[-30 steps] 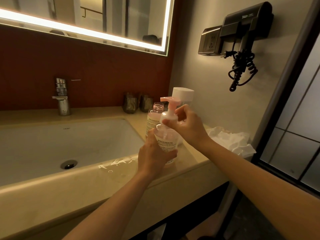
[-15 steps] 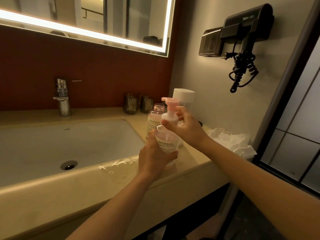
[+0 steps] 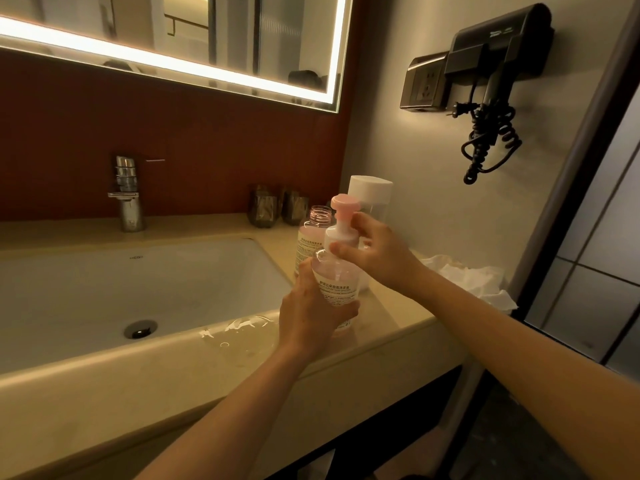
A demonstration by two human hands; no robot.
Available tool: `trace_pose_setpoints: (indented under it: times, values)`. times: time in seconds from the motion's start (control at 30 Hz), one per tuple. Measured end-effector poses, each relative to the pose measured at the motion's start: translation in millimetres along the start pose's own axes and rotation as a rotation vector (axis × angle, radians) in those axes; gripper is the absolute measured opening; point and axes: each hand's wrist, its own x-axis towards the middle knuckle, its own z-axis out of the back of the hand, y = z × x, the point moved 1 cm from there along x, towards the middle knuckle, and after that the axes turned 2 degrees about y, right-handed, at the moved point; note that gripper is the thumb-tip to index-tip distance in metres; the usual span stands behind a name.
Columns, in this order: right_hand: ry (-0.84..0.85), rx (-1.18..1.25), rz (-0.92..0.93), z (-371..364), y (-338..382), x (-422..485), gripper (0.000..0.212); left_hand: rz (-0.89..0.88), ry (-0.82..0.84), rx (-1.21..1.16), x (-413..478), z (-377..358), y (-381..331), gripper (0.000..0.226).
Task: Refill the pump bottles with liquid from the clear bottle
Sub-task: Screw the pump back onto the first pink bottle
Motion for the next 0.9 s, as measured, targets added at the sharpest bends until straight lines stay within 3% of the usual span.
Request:
trace_pose_setpoints:
  times: [0.23, 0.47, 0.7, 0.8, 0.9]
  values:
    - [-0.204, -0.134, -0.019, -4.0, 2.9, 1.7, 0.051, -0.003, -0.011, -0.012, -0.7, 0.0, -0.2, 0.085]
    - [-0.018, -0.043, 0.002, 1.1, 2.3, -0.3, 0.054, -0.002, -0.011, -0.017, -1.2, 0.2, 0.0, 0.082]
    - [-0.292, -0.176, -0.011, -10.8, -0.8, -5.0, 0.054, 0.007, -0.011, -0.020, -0.2, -1.1, 0.3, 0.083]
    - [-0.244, -0.228, -0.031, -9.5, 2.6, -3.8, 0.062, 0.005, -0.011, -0.023, -0.7, -0.4, -1.3, 0.083]
    - [-0.089, -0.194, -0.055, -6.1, 5.7, -5.1, 0.064, -0.009, -0.017, -0.016, -1.0, -0.2, -0.3, 0.082]
